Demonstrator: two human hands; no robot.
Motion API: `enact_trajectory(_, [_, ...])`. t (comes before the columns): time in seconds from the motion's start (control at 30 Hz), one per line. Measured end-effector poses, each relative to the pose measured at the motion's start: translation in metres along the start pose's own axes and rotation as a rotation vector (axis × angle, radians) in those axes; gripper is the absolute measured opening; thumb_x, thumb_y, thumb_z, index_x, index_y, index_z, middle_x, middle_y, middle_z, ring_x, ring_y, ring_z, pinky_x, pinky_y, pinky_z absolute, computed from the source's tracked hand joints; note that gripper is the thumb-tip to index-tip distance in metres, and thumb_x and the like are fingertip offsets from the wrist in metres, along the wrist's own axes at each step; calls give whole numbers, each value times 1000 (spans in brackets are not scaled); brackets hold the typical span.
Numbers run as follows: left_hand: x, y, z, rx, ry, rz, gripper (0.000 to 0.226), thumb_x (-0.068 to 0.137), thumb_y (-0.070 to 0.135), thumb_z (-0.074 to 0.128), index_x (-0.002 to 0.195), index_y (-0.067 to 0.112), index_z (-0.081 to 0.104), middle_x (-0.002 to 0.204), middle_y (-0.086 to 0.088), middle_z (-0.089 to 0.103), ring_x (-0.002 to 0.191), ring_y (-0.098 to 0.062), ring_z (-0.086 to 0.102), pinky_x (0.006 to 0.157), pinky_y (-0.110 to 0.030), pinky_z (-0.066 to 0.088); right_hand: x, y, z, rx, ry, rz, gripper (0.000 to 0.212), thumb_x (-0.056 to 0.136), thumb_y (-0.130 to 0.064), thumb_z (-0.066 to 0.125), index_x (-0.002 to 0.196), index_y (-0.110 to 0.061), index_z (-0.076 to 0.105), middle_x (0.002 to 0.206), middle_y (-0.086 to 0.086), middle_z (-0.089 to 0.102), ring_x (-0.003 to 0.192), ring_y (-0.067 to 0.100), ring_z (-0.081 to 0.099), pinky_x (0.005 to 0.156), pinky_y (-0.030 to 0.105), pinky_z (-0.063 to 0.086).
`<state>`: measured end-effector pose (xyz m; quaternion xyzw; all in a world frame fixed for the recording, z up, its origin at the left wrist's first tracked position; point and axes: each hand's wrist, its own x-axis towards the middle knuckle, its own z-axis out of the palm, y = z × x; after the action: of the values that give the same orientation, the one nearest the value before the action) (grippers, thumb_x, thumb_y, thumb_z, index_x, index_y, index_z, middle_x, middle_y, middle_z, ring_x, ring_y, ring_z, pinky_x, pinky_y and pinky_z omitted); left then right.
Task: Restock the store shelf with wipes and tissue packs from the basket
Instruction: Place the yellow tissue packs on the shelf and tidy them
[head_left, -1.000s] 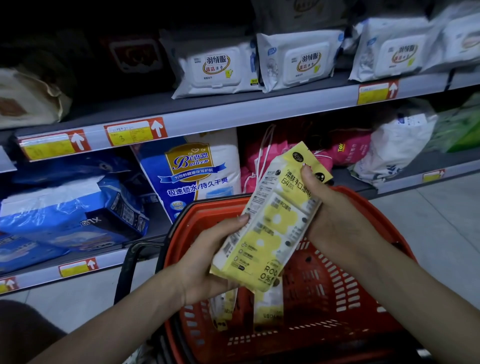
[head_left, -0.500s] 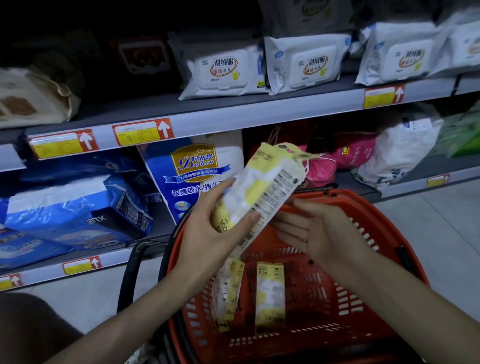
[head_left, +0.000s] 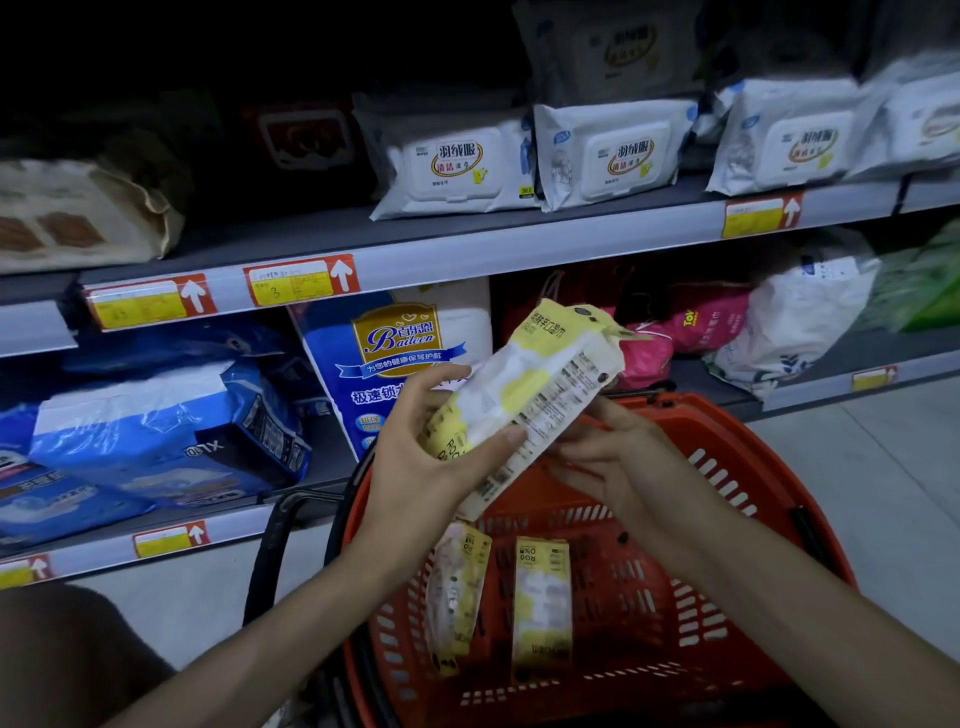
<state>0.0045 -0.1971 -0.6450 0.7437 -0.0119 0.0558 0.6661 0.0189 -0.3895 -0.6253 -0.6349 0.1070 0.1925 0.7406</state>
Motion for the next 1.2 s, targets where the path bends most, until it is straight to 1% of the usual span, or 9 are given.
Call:
enact_trajectory(0.17, [3,11,2,-270,-104,-174,44,81,36,85,118,20,68,109,-11,78,93,-30,76,73,-37,62,-6,-5,3,20,-34,-138,62,82,-5,73,139,-25,58,118,7,76,113,22,72,105,44,51])
enact_trajectory(0.3, [5,22,2,-479,-229,-284,54,91,54,69,133,20,67,127,-14,73,113,-35,72,94,-50,60,-15,-13,2,-19,-89,-199,60,82,-25,76,140,-29,58,123,-2,75,116,16,70,107,46,50])
enact_trajectory(0.4, [3,35,5,-521,-255,-325,57,92,54,53,135,19,67,128,-13,73,116,-33,71,96,-49,59,-22,-18,2,-15,-114,-255,45,88,-22,72,132,-28,64,125,-3,74,117,17,70,102,46,53])
enact_trajectory(0.53, [6,42,6,-418,-258,-302,55,96,51,50,136,17,67,127,-11,74,116,-32,72,98,-47,59,-28,-22,2,23,-85,-345,40,90,-12,70,128,-24,64,122,1,75,112,20,72,91,38,59])
enact_trajectory(0.63, [9,47,7,-344,-224,-250,46,100,47,51,131,18,70,124,-10,76,115,-31,72,101,-49,56,-30,-26,2,35,-32,-397,39,91,-9,70,127,-22,65,120,3,75,111,22,73,93,42,58])
enact_trajectory(0.8, [13,62,2,-90,-157,-28,33,105,33,53,134,23,65,123,4,75,116,-18,71,93,-31,58,-36,-38,0,16,78,-475,41,91,-8,72,129,-20,64,117,1,77,110,21,73,95,42,59])
enact_trajectory(1.0, [15,98,-13,11,-222,88,62,89,39,76,146,29,56,122,7,74,110,-14,72,92,-36,61,-45,-68,7,-55,113,-602,47,88,-11,75,132,-20,63,116,-2,77,109,17,73,90,35,61])
enact_trajectory(1.1, [26,122,-23,196,-145,195,77,83,54,77,151,31,51,124,10,70,106,-7,70,88,-33,60,-49,-98,18,-97,115,-693,45,85,-10,77,125,-28,66,110,-12,78,107,8,73,85,26,60])
enact_trajectory(1.2, [40,156,-33,223,-51,262,83,78,62,81,149,31,54,129,9,69,108,-8,69,92,-41,59,-54,-138,32,-147,110,-789,44,88,-7,76,113,-40,63,98,-24,77,97,-3,72,76,14,57])
